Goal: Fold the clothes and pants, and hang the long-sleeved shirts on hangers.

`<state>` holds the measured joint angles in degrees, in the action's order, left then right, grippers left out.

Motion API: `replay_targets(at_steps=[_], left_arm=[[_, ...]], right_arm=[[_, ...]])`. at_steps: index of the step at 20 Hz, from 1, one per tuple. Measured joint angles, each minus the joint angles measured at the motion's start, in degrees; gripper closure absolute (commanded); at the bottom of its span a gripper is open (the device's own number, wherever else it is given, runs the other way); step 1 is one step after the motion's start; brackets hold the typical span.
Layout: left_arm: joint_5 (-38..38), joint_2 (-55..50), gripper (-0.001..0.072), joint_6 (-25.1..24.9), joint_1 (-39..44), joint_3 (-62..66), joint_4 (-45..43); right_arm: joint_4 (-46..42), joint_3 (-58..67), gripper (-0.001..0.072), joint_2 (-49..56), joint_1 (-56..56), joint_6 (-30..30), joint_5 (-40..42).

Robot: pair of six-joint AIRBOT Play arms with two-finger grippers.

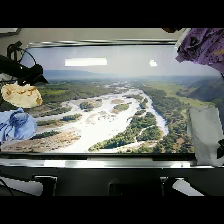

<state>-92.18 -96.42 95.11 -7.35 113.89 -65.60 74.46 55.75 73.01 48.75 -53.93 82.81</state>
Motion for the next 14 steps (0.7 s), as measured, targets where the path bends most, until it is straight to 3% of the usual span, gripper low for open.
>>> replay_targets(at_steps=[1, 2, 4, 9, 14], left_arm=[[0.0, 0.0, 0.0688, 0.0, 0.0, 0.0, 0.0], [0.0, 0.0, 0.0688, 0.0, 0.1, 0.0, -0.1], [0.1, 0.1, 0.0689, -0.1, 0.2, 0.0, -0.4], [5.8, 4.4, 0.0689, -4.3, 1.3, -2.6, -4.3], [12.5, 14.1, 0.0689, -9.0, 2.5, -17.7, -9.0]], right_arm=[[0.1, 0.6, 0.0398, -0.1, 0.0, -1.1, 0.4], [0.6, 1.8, 0.0514, -0.3, 0.0, -3.1, 0.2], [4.9, 5.0, 0.0679, -1.4, -0.3, -8.1, -2.8], [20.0, 10.6, 0.0675, -3.8, -11.9, -21.4, -12.8], [24.4, 11.8, 0.0675, -4.4, -36.6, -29.1, -19.8]])
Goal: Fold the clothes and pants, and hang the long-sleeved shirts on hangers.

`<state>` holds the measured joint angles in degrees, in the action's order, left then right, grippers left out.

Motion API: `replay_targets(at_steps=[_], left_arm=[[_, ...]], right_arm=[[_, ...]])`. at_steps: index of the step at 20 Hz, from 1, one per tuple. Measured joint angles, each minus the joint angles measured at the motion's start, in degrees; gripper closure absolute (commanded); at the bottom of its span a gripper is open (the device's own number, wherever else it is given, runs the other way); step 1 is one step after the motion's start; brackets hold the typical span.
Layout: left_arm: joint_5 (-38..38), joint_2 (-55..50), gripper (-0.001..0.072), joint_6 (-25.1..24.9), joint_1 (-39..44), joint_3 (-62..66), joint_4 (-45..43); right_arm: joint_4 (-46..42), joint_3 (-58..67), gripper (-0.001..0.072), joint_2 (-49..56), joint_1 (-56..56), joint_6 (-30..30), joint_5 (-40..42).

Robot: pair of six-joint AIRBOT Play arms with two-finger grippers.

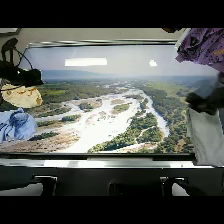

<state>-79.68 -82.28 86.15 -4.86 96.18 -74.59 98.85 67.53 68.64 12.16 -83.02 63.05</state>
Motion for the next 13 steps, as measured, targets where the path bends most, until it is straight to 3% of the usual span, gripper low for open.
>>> replay_targets(at_steps=[5, 13], left_arm=[[5.8, 8.3, 0.0686, -2.0, 0.2, -13.8, -1.8], [6.4, 10.7, 0.0686, -2.6, 0.3, -17.8, -2.5]], right_arm=[[-0.1, 0.2, 0.0674, -0.1, -18.1, -2.0, -5.6], [-0.9, 0.3, 0.0675, -0.1, -23.8, -3.1, -8.5]])
